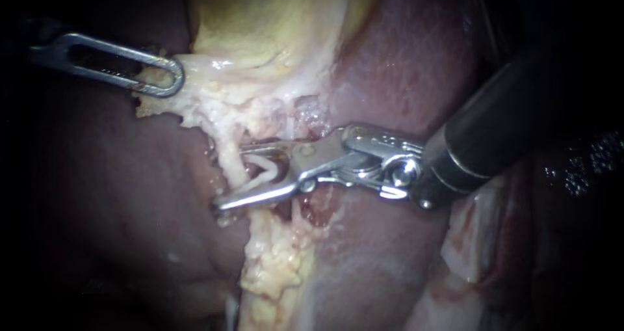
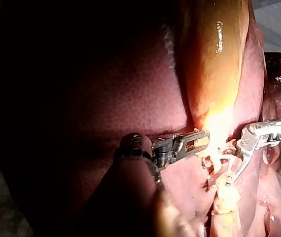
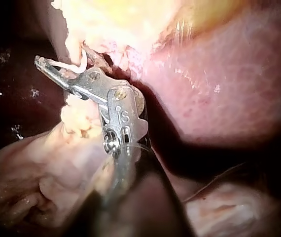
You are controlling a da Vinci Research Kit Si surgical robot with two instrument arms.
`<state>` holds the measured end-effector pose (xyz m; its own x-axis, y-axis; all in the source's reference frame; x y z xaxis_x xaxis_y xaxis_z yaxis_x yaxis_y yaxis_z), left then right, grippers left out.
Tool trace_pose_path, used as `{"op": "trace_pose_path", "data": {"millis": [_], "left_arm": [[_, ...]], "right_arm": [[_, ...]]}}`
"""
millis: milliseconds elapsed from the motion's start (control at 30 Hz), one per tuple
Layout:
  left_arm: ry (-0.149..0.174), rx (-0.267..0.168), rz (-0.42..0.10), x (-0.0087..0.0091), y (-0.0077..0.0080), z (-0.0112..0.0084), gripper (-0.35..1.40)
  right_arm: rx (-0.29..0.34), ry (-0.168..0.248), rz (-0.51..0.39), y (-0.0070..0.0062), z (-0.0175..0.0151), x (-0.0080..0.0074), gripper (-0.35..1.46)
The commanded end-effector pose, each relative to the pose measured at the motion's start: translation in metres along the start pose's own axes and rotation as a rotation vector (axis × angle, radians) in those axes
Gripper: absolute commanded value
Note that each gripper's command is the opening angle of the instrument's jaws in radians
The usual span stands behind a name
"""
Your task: Clipping third clip left tube
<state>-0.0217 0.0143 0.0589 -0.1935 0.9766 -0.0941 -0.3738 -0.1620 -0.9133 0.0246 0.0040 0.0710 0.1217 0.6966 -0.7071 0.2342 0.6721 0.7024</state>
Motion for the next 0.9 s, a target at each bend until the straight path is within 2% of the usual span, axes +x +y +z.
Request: {"op": "trace_pose_path", "data": {"millis": [33,200,400,600,767,900], "left_arm": [[0.0,0.0,0.0,0.0,0.0,0.0,-0.35],[-0.002,-0.001,0.001,0.0,0.0,0.0001,-0.35],[-0.002,-0.001,0.001,-0.0001,0.0,0.0001,-0.35],[-0.002,-0.001,0.001,-0.0001,0.0,0.0001,-0.35],[-0.002,-0.001,0.001,-0.0001,-0.0001,0.0001,-0.35],[-0.001,-0.001,0.002,-0.0002,-0.0002,0.0002,-0.35]], "right_arm": [[-0.001,0.008,0.006,0.0001,0.0004,0.0001,0.48],[-0.002,0.037,0.016,0.0004,0.0018,0.0005,0.48],[0.009,0.045,0.027,-0.0001,0.0018,0.0016,0.49],[0.007,0.052,0.065,-0.0022,0.0005,0.0042,0.47],[0.004,0.058,0.079,-0.0047,-0.0002,0.0068,0.46],[0.007,0.061,0.086,-0.0061,0.0,0.0083,0.45]]}}
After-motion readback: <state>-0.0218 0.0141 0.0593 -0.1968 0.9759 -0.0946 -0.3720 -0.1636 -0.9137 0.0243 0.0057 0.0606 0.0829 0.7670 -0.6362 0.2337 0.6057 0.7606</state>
